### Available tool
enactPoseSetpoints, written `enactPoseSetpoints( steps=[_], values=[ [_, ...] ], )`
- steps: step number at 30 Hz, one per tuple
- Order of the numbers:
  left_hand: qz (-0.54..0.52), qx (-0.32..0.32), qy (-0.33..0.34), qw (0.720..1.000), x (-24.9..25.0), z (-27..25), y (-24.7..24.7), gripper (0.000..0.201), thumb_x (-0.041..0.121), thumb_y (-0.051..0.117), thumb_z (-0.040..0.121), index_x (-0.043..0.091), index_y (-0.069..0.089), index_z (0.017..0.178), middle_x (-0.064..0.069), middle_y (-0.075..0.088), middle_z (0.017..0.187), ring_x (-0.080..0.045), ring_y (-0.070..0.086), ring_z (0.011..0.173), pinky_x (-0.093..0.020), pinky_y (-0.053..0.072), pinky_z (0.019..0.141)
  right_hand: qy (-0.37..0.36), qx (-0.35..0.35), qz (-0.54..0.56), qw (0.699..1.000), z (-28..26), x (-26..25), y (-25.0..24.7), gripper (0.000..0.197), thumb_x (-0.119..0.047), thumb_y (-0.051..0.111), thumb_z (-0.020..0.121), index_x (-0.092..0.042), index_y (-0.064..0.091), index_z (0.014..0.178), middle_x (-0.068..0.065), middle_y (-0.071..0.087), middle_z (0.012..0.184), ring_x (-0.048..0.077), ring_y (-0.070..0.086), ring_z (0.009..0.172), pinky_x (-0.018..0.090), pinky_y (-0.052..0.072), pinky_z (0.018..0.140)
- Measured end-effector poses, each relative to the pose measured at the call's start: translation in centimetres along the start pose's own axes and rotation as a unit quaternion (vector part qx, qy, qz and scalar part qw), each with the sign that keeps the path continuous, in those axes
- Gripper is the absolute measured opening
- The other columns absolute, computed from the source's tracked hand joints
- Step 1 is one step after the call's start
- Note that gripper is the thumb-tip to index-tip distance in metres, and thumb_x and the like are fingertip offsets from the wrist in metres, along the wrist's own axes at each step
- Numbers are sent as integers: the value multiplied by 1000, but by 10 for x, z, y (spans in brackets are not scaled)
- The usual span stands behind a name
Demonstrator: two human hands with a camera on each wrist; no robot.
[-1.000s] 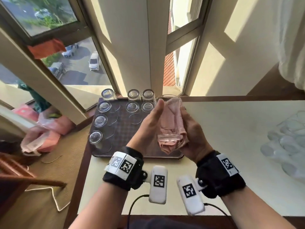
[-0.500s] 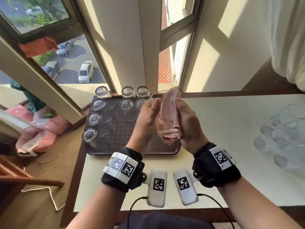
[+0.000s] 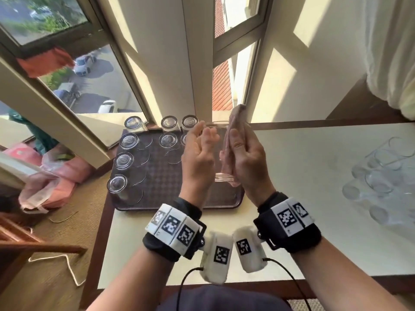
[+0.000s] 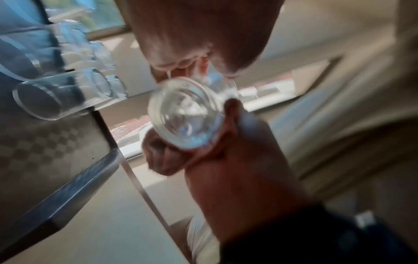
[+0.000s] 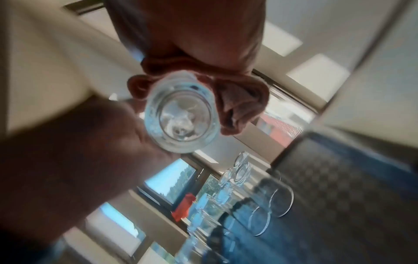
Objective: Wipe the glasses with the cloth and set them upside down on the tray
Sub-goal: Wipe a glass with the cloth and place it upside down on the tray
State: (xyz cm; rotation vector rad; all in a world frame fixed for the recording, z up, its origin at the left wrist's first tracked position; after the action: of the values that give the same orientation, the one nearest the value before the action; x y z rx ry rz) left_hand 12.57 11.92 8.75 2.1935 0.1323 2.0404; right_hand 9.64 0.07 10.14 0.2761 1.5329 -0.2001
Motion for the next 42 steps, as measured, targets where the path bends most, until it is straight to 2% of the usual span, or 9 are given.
enactPoseSetpoints(
  steps=[3,8,15,19,24,28,33,38,42],
  values=[
    [-14,-33,-27,999,-12,-8,10,85,51,65,87,3,30,148,-17,59,135,-29,61,124,-39,55,97,32,-29,0,999,1,13,5,46,-63,42,95,-35,54,130,14,64,120,31,63,109,57,52,93],
    [-118,-157,-87,977,-9,-7,26,55,55,47,85,17,59,122,5,74,117,-13,69,111,-31,57,90,162,-84,258,949,-3,20,3,49,-37,34,107,-7,46,144,19,60,136,36,59,124,55,47,104],
    [52,-98,4,994,2,2,22,106,73,65,77,0,30,145,-12,63,124,-16,65,113,-32,55,92,-38,23,-50,998,9,7,-8,45,-71,45,90,-49,54,129,5,70,119,24,67,105,56,55,88],
    [-19,-135,-53,989,5,1,23,67,60,41,89,7,56,128,-18,65,126,-24,66,113,-45,55,97,94,-58,213,971,7,14,5,47,-38,41,104,-6,51,138,25,60,132,43,58,122,63,44,104],
    [-7,-101,-68,992,2,7,12,37,41,43,100,14,58,122,8,76,101,-5,72,98,-20,58,79,150,-52,234,959,9,22,1,46,-36,38,106,-6,49,138,24,61,123,34,62,103,43,57,82],
    [24,-57,-39,997,-1,6,15,79,50,62,90,-5,37,142,-13,64,125,-23,65,116,-38,54,95,32,-14,47,998,12,15,3,47,-53,48,96,-22,59,129,17,67,116,28,67,104,54,55,90],
    [-49,-138,-80,986,-1,4,25,79,62,51,90,-1,52,138,-22,62,132,-34,64,118,-43,55,97,177,-87,283,939,7,27,10,60,-45,42,102,0,44,142,26,57,131,45,57,119,58,46,102],
    [57,-78,-57,994,3,10,14,67,50,57,96,4,41,143,-16,61,132,-22,65,116,-40,51,102,82,-42,133,987,11,19,-5,42,-51,43,101,-22,57,129,28,63,111,33,64,80,40,61,66],
    [62,-76,-77,992,-23,-2,18,93,62,69,81,13,29,150,-11,58,139,-23,60,124,-42,51,103,57,-61,25,996,1,28,-2,45,-65,45,92,-39,58,127,12,64,124,31,66,110,59,54,92]
  ],
)
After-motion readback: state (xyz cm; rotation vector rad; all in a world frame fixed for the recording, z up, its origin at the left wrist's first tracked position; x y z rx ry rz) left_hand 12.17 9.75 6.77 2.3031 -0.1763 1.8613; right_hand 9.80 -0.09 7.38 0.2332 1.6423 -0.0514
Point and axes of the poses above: each hand's wrist, its own z-axis towards the middle knuckle, its own y-axis out of the palm, x = y × z, the point moved 8 cm from there along z, towards the middle knuckle
